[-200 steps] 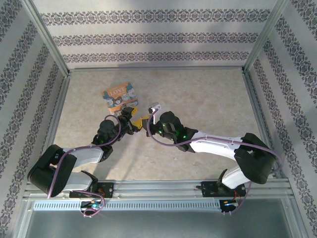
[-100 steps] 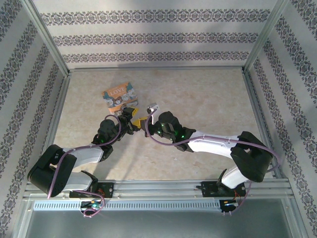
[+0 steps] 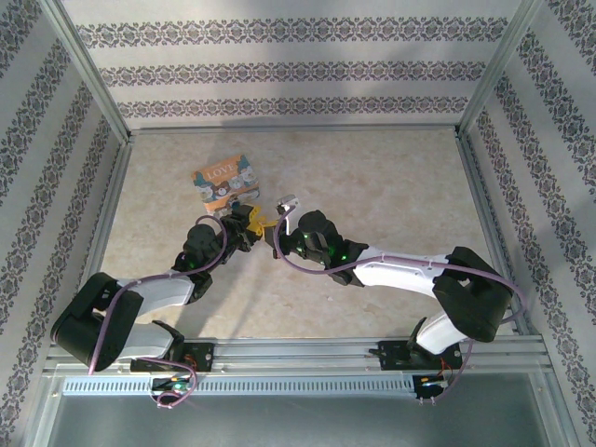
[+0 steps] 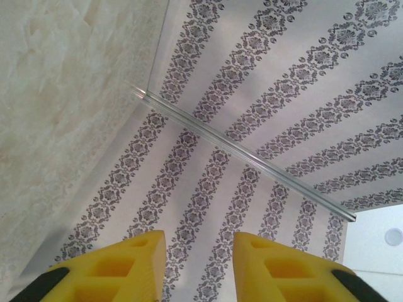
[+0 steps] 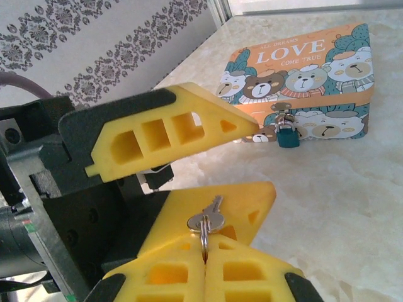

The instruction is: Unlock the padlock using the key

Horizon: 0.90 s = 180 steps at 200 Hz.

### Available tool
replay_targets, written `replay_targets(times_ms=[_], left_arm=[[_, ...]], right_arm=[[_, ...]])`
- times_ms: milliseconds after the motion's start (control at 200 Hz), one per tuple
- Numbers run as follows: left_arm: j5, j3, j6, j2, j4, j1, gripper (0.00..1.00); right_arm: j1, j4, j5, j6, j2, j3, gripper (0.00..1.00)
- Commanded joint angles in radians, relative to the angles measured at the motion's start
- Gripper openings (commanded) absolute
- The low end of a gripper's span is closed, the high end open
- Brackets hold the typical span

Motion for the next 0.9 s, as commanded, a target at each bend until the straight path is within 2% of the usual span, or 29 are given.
replay_targets(times_ms=[0,355,550,645,730,840,895], left_arm=[[-0.01,-0.004,-0.054,-0.026,-0.021,-0.012,0.29],[-0.015,0.0,-0.023,-0.065,-0.088,-0.013,0.06],[-0.02,0.009,0.032,-0.08,-0.119,-0.012,0.0],[-0.001,0.043,0.151,-0.101,-0.175,0.002,0.0],[0.013,0.082,0.316,-0.142,-0.271,0.022,0.0],[-0.009,0.145,0.566,-0.212,-0.442,0.036,0.0],[-0.015,0.173,0.709,-0.235,-0.468,0.039,0.0]], right_arm=[[-0.006,0.032,0.015,0.011,-0.029,-0.006,0.0],[-0.006,0.032,0.022,0.006,-0.046,-0.003,0.0],[-0.007,0.028,0.032,0.006,-0.065,-0.006,0.0],[-0.012,0.012,0.033,0.007,-0.09,-0.013,0.11],[-0.023,-0.004,0.019,0.015,-0.128,-0.027,0.2],[-0.051,-0.041,-0.02,0.042,-0.193,-0.048,0.31],[-0.075,-0.065,-0.061,0.067,-0.224,-0.052,0.36]])
